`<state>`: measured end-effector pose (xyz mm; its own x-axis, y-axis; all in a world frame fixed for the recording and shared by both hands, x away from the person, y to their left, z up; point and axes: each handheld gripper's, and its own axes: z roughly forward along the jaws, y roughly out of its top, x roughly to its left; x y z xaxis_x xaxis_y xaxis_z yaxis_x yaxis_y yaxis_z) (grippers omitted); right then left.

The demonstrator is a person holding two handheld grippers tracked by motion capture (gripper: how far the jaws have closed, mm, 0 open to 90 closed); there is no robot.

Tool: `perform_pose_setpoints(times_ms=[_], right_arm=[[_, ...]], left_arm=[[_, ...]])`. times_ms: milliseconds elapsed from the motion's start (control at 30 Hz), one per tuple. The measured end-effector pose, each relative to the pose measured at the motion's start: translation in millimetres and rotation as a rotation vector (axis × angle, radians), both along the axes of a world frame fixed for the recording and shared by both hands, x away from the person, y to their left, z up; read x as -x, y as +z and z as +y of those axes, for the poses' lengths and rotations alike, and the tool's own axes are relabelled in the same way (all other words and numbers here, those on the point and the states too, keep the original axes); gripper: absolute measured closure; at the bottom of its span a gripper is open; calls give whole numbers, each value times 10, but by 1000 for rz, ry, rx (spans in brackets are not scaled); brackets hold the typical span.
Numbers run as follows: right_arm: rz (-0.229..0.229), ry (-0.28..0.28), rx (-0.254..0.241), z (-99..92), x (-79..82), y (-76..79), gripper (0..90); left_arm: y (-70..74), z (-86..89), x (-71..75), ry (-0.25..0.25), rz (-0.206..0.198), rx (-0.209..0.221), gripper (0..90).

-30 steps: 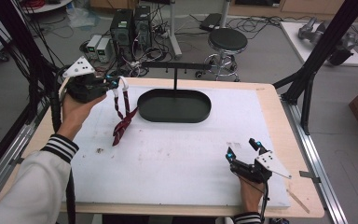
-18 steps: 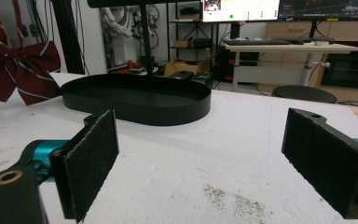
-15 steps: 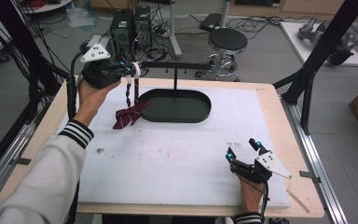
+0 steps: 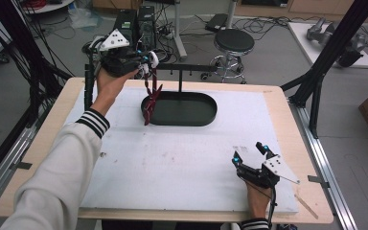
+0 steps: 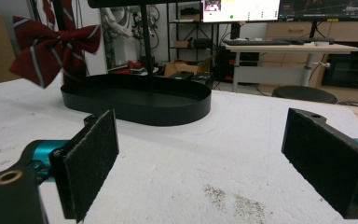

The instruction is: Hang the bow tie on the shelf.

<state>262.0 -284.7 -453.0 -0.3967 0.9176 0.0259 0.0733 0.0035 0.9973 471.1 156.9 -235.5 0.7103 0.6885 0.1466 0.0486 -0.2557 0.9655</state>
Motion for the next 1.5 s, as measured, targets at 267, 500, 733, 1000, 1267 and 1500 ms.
perform_pose_setpoints(times_ms=[267,500,733,1000,1267,1500], right_arm=[[-1,-2,2,0,0,0,99],[-2,-5,1,3,2,-1,99],[-2,-6,1,3,2,-1,99],[-4,-5,4,5,2,-1,99],[-2,-5,5,5,6,-1,99],[-4,-5,5,7,5,-2,99]], left_arm=[[-25,-29,-231,31,11,0,875],[-198,-23,-436,64,57,2,875],[-259,-65,-552,72,80,-28,874],[-360,-59,-572,111,127,-74,872],[-465,-59,-583,154,168,-130,831],[-455,-58,-572,225,161,-156,636]])
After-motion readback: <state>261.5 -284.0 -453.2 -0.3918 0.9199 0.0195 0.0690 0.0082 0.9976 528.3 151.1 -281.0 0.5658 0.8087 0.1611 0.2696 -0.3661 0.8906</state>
